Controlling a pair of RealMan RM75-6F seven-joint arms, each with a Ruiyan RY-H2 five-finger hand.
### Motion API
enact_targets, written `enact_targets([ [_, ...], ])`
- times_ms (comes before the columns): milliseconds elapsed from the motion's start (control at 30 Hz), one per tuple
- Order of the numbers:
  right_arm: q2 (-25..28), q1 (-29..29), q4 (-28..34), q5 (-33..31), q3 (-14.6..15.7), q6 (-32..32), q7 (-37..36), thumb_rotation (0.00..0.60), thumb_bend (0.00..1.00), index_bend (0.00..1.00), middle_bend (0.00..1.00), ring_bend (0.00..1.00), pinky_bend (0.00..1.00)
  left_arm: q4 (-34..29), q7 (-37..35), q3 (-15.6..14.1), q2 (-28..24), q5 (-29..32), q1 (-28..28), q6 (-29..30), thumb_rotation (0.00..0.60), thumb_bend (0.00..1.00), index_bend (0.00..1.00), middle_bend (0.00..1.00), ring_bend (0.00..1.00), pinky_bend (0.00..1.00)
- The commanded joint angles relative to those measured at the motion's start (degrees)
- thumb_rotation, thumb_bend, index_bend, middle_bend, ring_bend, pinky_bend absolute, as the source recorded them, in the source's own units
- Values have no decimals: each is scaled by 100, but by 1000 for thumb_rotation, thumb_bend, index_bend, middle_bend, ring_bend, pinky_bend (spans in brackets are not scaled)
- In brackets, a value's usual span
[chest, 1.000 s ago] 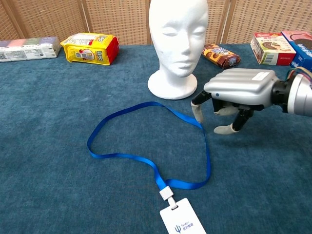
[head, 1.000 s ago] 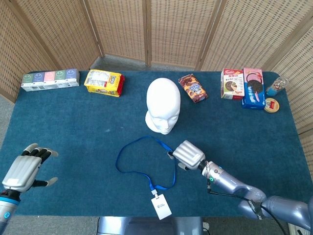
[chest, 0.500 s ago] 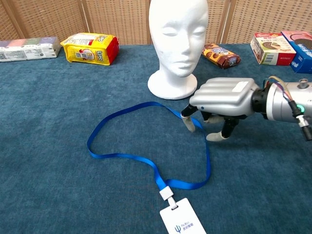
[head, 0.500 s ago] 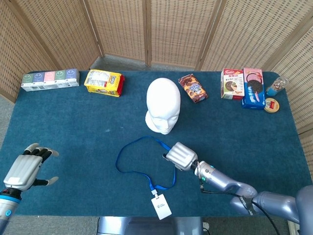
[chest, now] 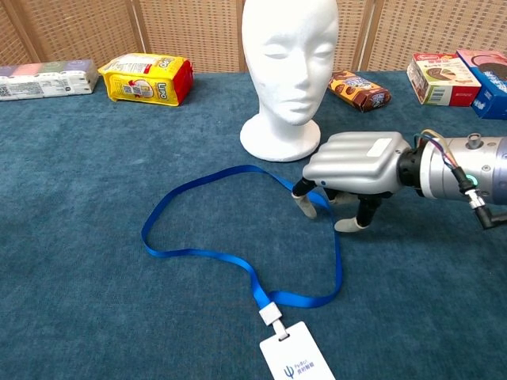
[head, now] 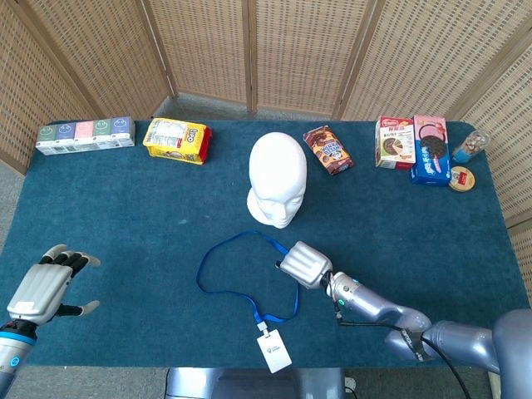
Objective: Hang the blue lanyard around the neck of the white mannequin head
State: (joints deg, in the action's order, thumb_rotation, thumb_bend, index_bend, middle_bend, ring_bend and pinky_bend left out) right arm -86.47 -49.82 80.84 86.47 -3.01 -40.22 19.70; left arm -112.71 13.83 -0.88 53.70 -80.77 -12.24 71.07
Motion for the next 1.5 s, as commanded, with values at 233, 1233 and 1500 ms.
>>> enact_targets([
  [233, 81, -15, 24, -65, 68, -36, 117, 600, 344, 442, 1000, 1000, 1000, 8, -8, -6, 29, 0, -19, -11, 503, 92, 309, 313, 254, 119],
  [1233, 3, -43, -14, -236, 219, -124, 321, 600, 347, 471, 1000, 1000, 1000, 42, -58, -43, 45, -49, 11, 79, 504, 92, 309, 315, 254, 123],
  [1500, -35, -58, -71, -216, 263, -134, 336, 600, 347, 478, 1000, 1000, 1000, 34, -53, -21, 56, -44, 11, 118, 502, 93, 309, 316, 254, 123],
])
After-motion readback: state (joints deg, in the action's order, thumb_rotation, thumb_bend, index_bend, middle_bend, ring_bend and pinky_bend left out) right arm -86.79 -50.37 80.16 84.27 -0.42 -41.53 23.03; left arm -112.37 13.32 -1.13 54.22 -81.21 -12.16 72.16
